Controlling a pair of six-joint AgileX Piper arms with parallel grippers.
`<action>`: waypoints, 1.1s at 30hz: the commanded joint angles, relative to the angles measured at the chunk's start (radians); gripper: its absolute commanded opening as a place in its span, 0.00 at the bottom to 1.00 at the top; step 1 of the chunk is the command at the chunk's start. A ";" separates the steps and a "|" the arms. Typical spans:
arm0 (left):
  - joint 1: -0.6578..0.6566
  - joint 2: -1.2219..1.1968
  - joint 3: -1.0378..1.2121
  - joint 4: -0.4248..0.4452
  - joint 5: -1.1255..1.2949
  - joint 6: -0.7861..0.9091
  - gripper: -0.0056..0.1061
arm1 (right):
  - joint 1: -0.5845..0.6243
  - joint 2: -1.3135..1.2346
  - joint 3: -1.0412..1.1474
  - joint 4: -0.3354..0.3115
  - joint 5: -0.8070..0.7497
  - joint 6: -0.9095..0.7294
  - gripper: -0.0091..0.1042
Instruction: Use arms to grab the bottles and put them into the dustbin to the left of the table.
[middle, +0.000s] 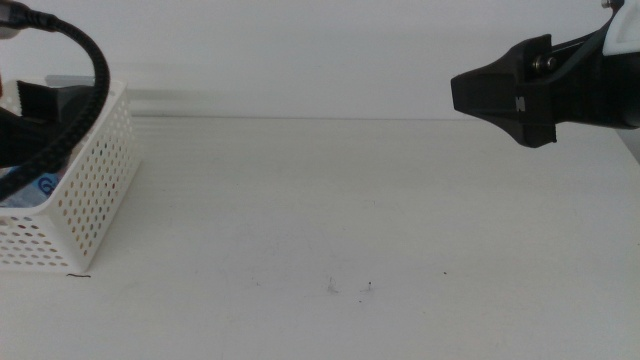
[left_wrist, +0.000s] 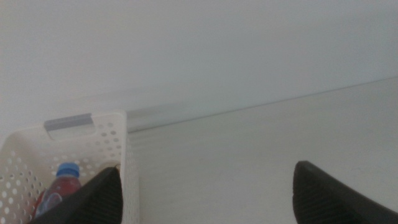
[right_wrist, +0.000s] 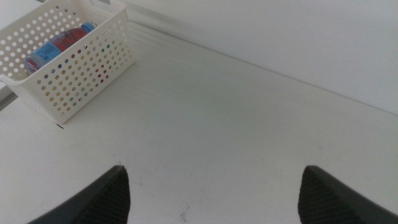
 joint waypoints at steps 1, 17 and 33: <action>-0.009 -0.006 0.004 0.046 -0.019 -0.047 0.89 | 0.000 -0.004 -0.006 -0.006 -0.008 -0.007 0.90; -0.009 -0.018 0.006 0.078 -0.070 -0.043 0.89 | 0.000 -0.004 0.010 -0.002 -0.013 -0.007 0.90; -0.007 -0.582 0.572 -0.091 -0.166 -0.043 0.89 | -0.442 -0.500 0.858 0.077 -0.573 -0.007 0.90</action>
